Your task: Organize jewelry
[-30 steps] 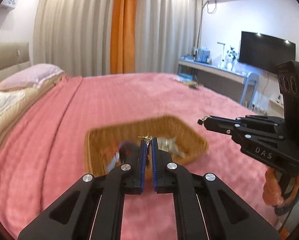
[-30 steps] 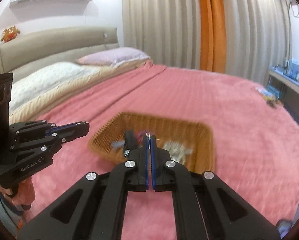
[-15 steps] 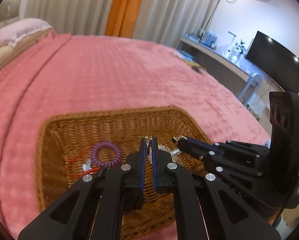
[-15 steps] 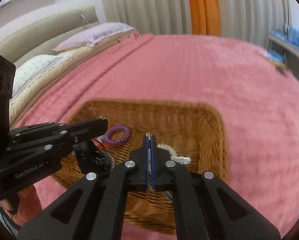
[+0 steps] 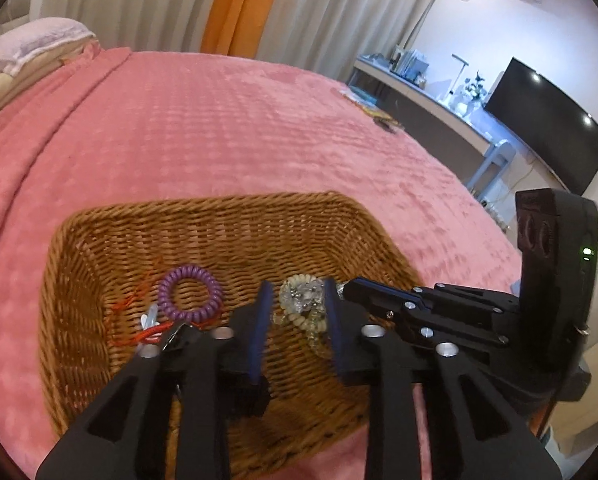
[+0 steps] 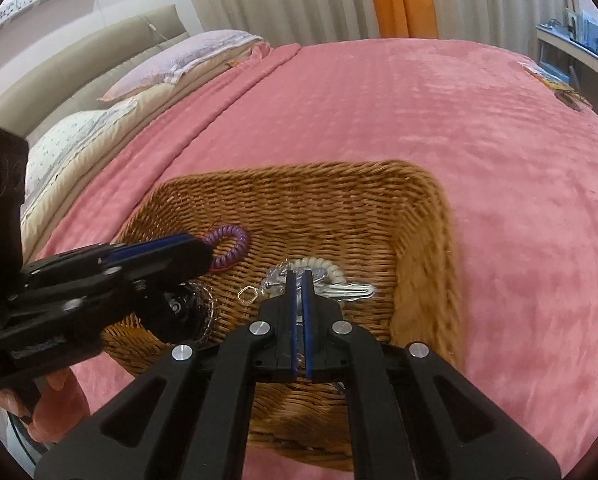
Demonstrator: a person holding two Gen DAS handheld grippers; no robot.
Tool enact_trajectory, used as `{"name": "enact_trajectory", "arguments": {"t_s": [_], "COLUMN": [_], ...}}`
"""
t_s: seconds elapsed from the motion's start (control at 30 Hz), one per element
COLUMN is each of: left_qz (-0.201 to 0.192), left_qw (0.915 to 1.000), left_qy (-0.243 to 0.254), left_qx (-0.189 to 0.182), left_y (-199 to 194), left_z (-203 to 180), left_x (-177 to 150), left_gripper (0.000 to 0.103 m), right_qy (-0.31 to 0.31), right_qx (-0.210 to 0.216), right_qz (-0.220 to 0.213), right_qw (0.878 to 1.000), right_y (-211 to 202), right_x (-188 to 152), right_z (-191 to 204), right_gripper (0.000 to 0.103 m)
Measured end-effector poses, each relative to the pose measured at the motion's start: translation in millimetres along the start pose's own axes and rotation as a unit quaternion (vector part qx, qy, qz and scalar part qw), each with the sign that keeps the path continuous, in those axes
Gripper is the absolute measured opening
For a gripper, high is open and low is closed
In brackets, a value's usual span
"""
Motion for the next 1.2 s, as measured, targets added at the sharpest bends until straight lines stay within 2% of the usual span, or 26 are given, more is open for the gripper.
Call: {"name": "enact_trajectory", "arguments": {"t_s": [0.17,0.3,0.37,0.43,0.5,0.53,0.57,0.63,0.77,0.87,1.03,1.1,1.17,1.2], "left_qz": [-0.029,-0.068,-0.094,-0.119,-0.158,-0.169,-0.183,-0.202,-0.236,-0.241,-0.236,-0.239,-0.240,-0.237], "left_qw": [0.9996,0.9976,0.9951,0.9914,0.9831,0.9802,0.9758,0.9691,0.9461,0.9358,0.9163,0.9030,0.8988,0.9013], "left_qy": [0.004,0.009,0.018,0.028,0.036,0.038,0.040,0.043,0.040,0.027,0.022,0.030,0.031,0.031], "left_qx": [-0.004,0.004,0.023,0.047,0.085,0.097,0.113,0.136,0.218,0.256,0.323,0.356,0.365,0.361], "left_y": [-33,-74,-101,-125,-155,-164,-177,-192,-214,-216,-195,-183,-176,-172], "left_z": [-10,-23,-35,-44,-57,-61,-66,-74,-83,-83,-80,-78,-76,-74], "left_x": [2,4,4,2,-5,-9,-14,-25,-53,-74,-99,-111,-119,-121], "left_gripper": [0.038,0.046,0.052,0.070,0.079,0.085,0.086,0.090,0.093,0.094,0.094,0.094,0.094,0.094], "right_qy": [0.006,-0.002,-0.008,-0.015,-0.014,-0.014,-0.015,-0.022,-0.034,-0.043,-0.048,-0.047,-0.044,-0.045], "right_qx": [0.007,0.015,0.021,0.021,0.013,0.012,0.011,0.007,0.003,-0.013,-0.032,-0.039,-0.040,-0.044], "right_qz": [-0.014,-0.039,-0.054,-0.072,-0.093,-0.101,-0.111,-0.143,-0.182,-0.218,-0.254,-0.250,-0.244,-0.243], "right_qw": [1.000,0.999,0.998,0.997,0.996,0.995,0.994,0.989,0.983,0.975,0.966,0.966,0.968,0.968], "right_y": [-25,-63,-82,-105,-126,-134,-142,-163,-187,-196,-190,-179,-170,-165], "right_x": [-1,-2,-4,-9,-15,-18,-22,-34,-54,-72,-100,-107,-111,-113], "right_z": [2,14,21,29,33,34,35,39,40,38,28,25,21,19], "right_gripper": [0.002,0.002,0.004,0.009,0.018,0.031,0.049,0.064,0.064,0.072,0.074,0.074,0.074,0.074]}}
Point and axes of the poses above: each gripper's, at about its wrist camera, not at the fingertips, and y roughly the way its jaws point, z to its left, x to its top, the point moved 3 cm from there along y, roughly the way its jaws point, and after that the axes turned 8 degrees about y, right-handed, at the moved point
